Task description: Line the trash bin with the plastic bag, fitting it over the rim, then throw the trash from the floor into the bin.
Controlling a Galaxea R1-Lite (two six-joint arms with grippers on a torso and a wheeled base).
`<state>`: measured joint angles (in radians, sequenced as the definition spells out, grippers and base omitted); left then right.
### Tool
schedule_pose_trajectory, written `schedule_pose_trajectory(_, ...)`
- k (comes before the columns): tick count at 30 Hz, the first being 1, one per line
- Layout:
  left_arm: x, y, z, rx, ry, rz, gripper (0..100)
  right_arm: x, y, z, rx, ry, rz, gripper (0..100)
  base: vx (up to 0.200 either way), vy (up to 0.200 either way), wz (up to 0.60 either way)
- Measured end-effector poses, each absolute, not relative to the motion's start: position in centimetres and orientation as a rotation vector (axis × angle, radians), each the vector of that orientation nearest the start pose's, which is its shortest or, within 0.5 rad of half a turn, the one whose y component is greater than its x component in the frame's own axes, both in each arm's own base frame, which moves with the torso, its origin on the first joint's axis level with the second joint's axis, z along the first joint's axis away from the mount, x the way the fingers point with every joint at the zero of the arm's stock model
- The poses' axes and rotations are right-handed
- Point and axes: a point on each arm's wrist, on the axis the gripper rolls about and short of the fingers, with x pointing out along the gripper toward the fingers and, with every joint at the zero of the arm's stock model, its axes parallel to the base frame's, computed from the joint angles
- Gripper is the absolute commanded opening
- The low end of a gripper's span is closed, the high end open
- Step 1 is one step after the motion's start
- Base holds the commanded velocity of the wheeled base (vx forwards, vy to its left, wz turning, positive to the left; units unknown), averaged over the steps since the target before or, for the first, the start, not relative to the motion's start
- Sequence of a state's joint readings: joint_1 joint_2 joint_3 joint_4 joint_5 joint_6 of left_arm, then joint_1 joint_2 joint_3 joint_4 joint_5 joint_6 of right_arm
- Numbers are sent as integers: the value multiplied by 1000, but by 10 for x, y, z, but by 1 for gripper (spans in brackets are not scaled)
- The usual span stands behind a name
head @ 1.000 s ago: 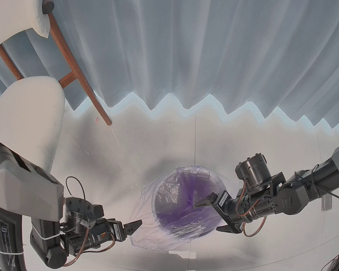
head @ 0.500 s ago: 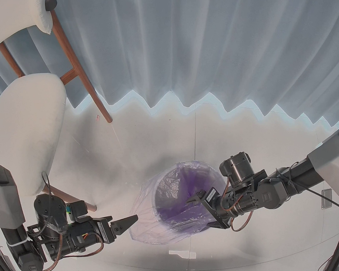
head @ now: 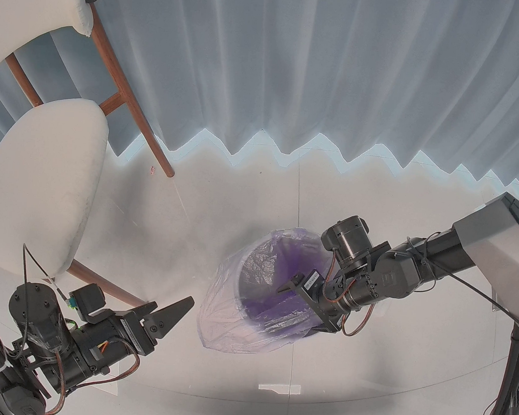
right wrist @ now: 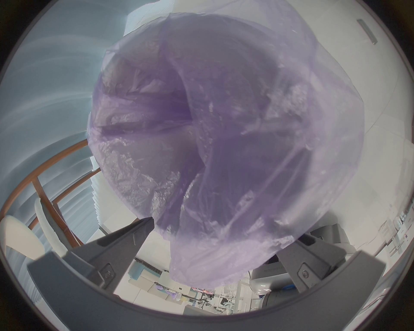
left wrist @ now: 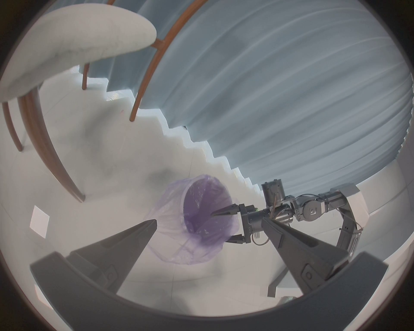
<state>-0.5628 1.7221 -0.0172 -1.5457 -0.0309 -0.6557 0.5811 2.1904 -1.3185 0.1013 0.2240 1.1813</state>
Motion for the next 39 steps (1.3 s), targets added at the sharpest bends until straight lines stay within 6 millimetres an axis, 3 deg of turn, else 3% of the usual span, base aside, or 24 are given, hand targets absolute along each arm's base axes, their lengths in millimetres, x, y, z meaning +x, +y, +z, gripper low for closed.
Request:
schedule_pose_trajectory(1,167,-105,99,-594,332,-507,100,335,225,75,848,1269,65,100,0,0,0)
schedule_pose_trajectory(2,166,-105,100,-596,322,-500,100,336,226,75,846,1271,61,0,0,0,0)
schedule_pose_trajectory(8,165,-103,104,-596,299,-495,100,335,225,74,829,1302,28,0,0,0,0)
schedule_pose_trajectory(13,165,-103,104,-580,283,-479,100,324,217,86,807,1345,-15,0,0,0,0)
schedule_pose_trajectory(17,165,-103,104,-572,281,-479,100,309,206,99,792,1368,-35,0,0,0,0)
schedule_pose_trajectory(20,164,-104,104,-570,284,-488,100,294,198,98,772,1397,-59,0,0,0,0)
schedule_pose_trajectory(26,163,-107,102,-562,299,-508,100,273,189,83,746,1408,-67,0,0,0,0)
schedule_pose_trajectory(32,163,-109,101,-557,310,-514,100,258,187,57,658,1304,-49,0,0,0,0)
schedule_pose_trajectory(39,162,-113,98,-549,327,-527,100,242,187,21,428,1231,-40,0,0,0,0)
